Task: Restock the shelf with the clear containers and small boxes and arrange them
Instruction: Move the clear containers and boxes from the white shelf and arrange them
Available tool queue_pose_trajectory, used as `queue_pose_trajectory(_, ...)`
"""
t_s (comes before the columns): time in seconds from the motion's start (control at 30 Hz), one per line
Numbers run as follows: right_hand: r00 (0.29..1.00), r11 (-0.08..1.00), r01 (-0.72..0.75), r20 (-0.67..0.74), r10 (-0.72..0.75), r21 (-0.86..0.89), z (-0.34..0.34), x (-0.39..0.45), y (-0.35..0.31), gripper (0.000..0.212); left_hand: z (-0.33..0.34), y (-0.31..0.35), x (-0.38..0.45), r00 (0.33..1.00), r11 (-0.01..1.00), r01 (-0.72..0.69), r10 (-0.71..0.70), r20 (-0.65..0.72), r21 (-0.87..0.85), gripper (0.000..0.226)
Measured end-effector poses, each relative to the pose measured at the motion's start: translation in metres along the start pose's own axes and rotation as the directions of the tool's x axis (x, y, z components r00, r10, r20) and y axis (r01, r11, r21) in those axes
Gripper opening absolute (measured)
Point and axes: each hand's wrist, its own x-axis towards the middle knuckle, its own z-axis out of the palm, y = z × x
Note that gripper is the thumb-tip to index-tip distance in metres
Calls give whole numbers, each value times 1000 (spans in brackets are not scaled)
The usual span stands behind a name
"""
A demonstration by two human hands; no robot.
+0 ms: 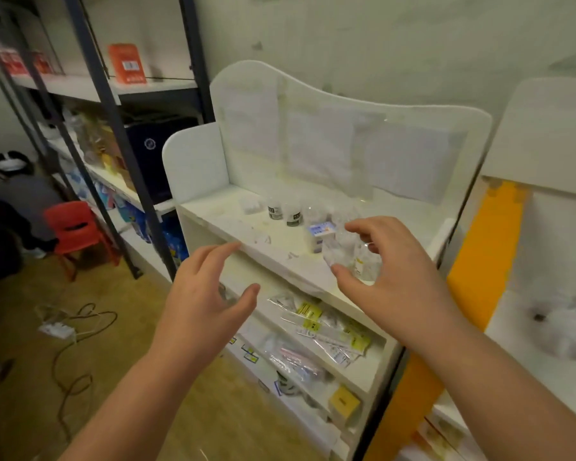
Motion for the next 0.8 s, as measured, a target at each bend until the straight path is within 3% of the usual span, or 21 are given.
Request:
queue_pose_trajectory(0.27,988,994,-108,113,108,-12,82,19,-14,48,-13,-74,34,999,1000,-3,4,45,-22,65)
queue_pose_trajectory(0.8,976,973,-212,76,206,94,198,167,36,47,22,-134,195,993,995,-42,31,117,88,66)
